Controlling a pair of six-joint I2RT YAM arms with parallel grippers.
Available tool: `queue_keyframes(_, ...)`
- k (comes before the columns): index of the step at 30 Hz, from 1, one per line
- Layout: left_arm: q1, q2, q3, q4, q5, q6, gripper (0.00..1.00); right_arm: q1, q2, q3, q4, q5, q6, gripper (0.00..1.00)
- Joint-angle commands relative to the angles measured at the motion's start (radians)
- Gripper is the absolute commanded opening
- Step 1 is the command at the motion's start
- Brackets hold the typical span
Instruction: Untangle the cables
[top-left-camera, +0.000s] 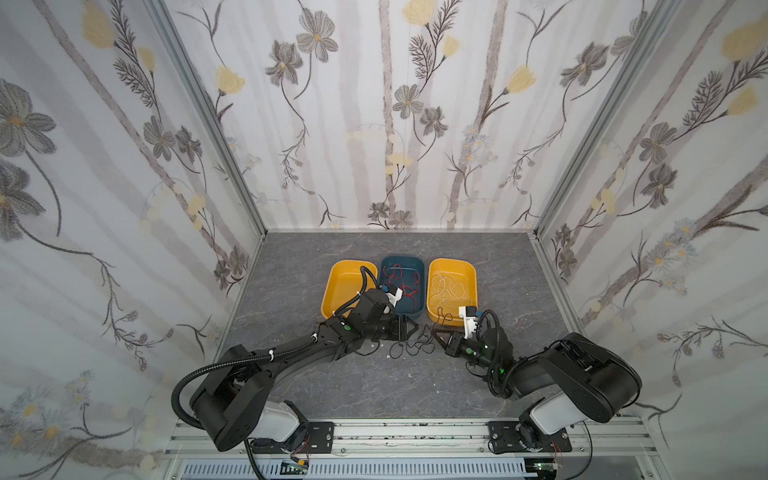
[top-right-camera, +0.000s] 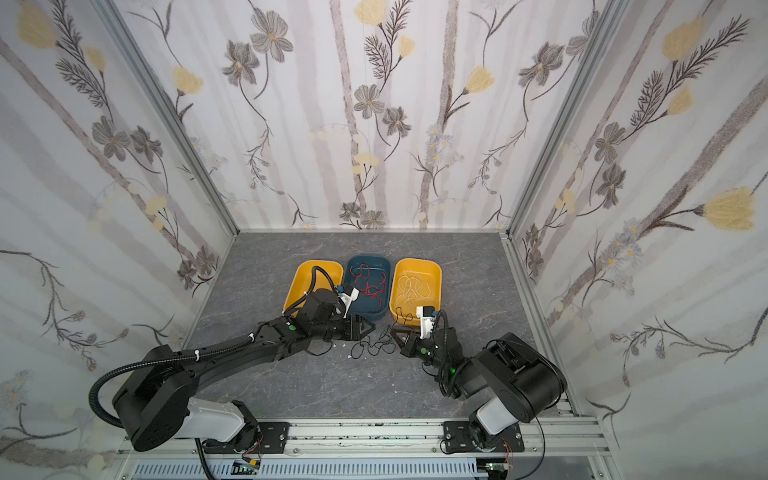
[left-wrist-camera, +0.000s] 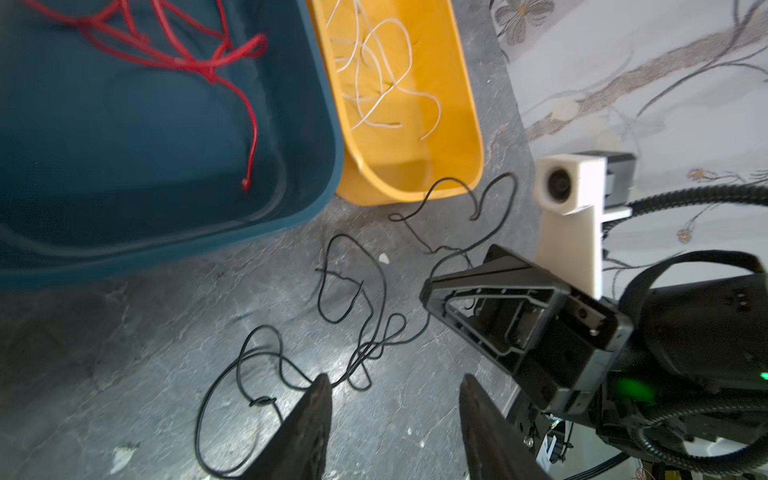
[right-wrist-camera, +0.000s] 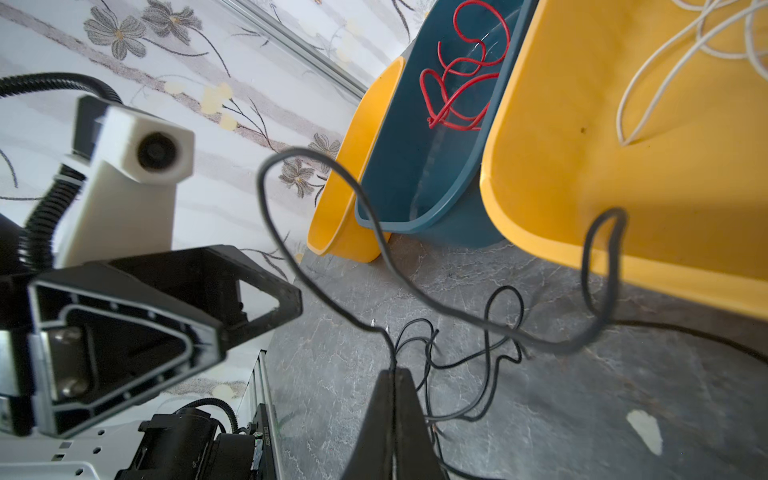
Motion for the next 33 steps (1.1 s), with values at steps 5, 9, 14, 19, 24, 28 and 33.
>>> queue_keyframes(5, 0.0, 0.119, -0.023, 0.129, 0.078, -0.031, 0.54, 0.006, 0.026, -0.005, 0.15, -0.03, 0.02, 0.0)
queue_keyframes(9, -0.01, 0.186, -0.028, 0.204, 0.107, -0.042, 0.54, 0.013, 0.007, -0.012, 0.153, -0.023, 0.023, 0.0)
queue_keyframes(14, -0.023, 0.254, -0.029, 0.26, 0.121, -0.055, 0.48, 0.019, -0.013, -0.016, 0.129, -0.01, 0.019, 0.0)
queue_keyframes(19, -0.023, 0.248, -0.037, 0.228, 0.087, -0.041, 0.28, 0.018, -0.049, -0.021, 0.065, 0.03, 0.008, 0.0)
queue_keyframes(24, -0.023, 0.19, -0.065, 0.18, 0.032, -0.022, 0.11, 0.018, -0.18, -0.016, -0.118, 0.121, -0.045, 0.0)
queue_keyframes(28, -0.015, 0.163, -0.079, 0.149, 0.008, -0.017, 0.1, 0.02, -0.304, -0.006, -0.289, 0.2, -0.09, 0.0)
queue_keyframes(33, -0.011, 0.134, -0.093, 0.125, -0.014, -0.016, 0.1, 0.018, -0.461, 0.027, -0.546, 0.315, -0.154, 0.0)
